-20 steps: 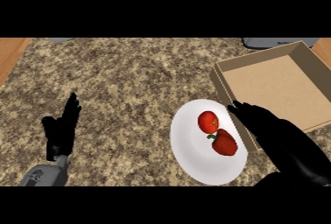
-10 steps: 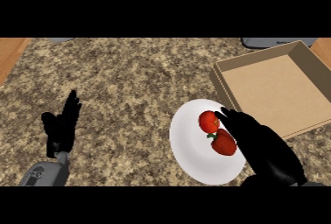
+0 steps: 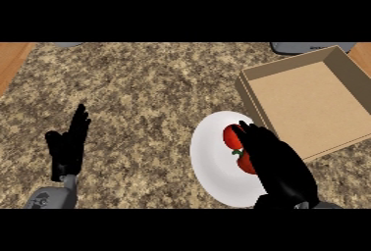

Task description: Pick the bell pepper from the plate and place it in the cardboard box

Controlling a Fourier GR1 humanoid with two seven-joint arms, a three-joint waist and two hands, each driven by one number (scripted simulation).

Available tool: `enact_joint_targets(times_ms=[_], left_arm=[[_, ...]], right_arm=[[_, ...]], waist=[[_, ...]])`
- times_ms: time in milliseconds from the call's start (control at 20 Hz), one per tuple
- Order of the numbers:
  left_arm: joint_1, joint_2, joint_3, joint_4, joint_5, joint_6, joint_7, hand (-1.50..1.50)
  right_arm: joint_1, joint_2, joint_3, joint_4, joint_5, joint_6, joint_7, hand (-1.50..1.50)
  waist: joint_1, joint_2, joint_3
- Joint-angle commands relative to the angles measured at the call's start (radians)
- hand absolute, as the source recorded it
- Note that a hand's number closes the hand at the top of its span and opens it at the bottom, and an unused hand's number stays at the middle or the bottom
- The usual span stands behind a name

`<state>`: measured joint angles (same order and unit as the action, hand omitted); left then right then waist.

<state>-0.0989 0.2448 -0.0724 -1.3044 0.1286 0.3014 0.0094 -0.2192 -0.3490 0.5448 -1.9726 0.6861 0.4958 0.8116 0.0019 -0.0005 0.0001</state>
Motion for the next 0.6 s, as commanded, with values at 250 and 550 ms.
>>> enact_joint_targets(times_ms=[250,550], left_arm=[[-0.016,-0.004,0.07,0.045,-0.03,-0.052,-0.006,0.0],[0.037,-0.06,0.039,-0.018,-0.079,-0.024,-0.006,0.0]], right_arm=[[-0.007,0.074,-0.082,0.055,0.081,0.082,-0.04,-1.5],[-0.024,0.096,-0.112,0.151,0.15,0.087,-0.096,-1.5]], waist=[[-0.002,0.0,0.0],[0.0,0.0,0.0]])
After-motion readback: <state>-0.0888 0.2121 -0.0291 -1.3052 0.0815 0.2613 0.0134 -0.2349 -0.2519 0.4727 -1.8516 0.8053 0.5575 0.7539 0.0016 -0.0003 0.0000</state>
